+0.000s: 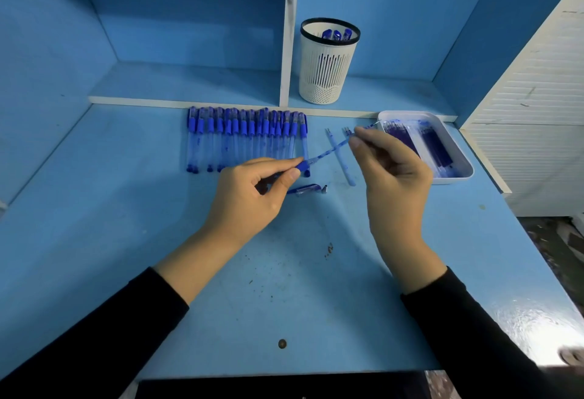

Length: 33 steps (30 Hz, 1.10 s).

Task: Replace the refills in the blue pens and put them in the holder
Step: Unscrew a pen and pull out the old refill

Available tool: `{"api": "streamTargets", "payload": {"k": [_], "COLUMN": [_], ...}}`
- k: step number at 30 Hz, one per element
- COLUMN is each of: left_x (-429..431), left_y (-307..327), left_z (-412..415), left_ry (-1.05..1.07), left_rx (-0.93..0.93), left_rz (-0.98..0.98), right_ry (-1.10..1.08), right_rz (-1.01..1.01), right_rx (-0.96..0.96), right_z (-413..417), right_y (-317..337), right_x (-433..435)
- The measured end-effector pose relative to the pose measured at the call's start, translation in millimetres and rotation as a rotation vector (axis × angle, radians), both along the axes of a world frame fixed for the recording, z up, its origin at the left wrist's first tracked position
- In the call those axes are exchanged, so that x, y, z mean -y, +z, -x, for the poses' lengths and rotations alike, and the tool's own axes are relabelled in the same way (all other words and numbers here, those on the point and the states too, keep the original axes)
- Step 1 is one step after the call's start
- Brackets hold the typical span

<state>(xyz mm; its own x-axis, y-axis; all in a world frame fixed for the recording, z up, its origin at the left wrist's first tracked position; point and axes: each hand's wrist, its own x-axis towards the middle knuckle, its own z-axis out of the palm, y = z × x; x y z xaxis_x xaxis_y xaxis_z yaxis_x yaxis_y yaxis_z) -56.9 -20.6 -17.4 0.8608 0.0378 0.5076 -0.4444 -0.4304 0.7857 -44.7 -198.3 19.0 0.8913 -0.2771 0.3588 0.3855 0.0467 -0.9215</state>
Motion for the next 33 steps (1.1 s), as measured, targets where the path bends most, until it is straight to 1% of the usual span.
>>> {"api": "streamTargets", "payload": {"k": [3, 6, 8, 10, 13, 16, 18, 21, 25, 27, 33], "left_x": [-2, -5, -6, -4, 0, 2, 4, 10, 18, 21, 20], "left_y": [-1, -2, -2, -1, 0, 1, 2, 4, 4, 3, -1], "left_z": [-1, -4, -6, -9, -18, -29, -38, -51, -69, -73, -74], "left_ry": [-0.003, 0.013, 0.018, 0.028, 0.032, 0.023, 0.028, 0.017, -0.018, -0.025, -0.048], "left_rx": [-0.016, -0.01, -0.001, 0.026, 0.094, 0.15, 0.185, 0.243, 0.274, 0.273, 0.276], "left_rz": [0.017, 0.0, 0.0, -0.013, -0.043, -0.077, -0.102, -0.126, -0.138, -0.14, -0.18], "right_ry": [-0.001, -0.047, -0.053, -0.023, 0.072, 0.092, 0.11, 0.076, 0.077, 0.087, 0.088], "right_rz": [-0.14, -0.247, -0.247, -0.123, 0.165, 0.453, 0.586, 0.725, 1.017, 1.098, 1.117], "right_rx": [-0.057, -0.054, -0.079, -0.133, -0.249, -0.344, -0.366, -0.411, -0.438, -0.436, -0.392], "right_z": [-6, -17, -27, -37, -54, -75, -90, -105, -117, -120, -117], "right_y": [4, 8, 9, 10, 12, 14, 11, 12, 15, 13, 12], "right_x": [3, 17, 28, 37, 45, 51, 54, 53, 45, 41, 45]}}
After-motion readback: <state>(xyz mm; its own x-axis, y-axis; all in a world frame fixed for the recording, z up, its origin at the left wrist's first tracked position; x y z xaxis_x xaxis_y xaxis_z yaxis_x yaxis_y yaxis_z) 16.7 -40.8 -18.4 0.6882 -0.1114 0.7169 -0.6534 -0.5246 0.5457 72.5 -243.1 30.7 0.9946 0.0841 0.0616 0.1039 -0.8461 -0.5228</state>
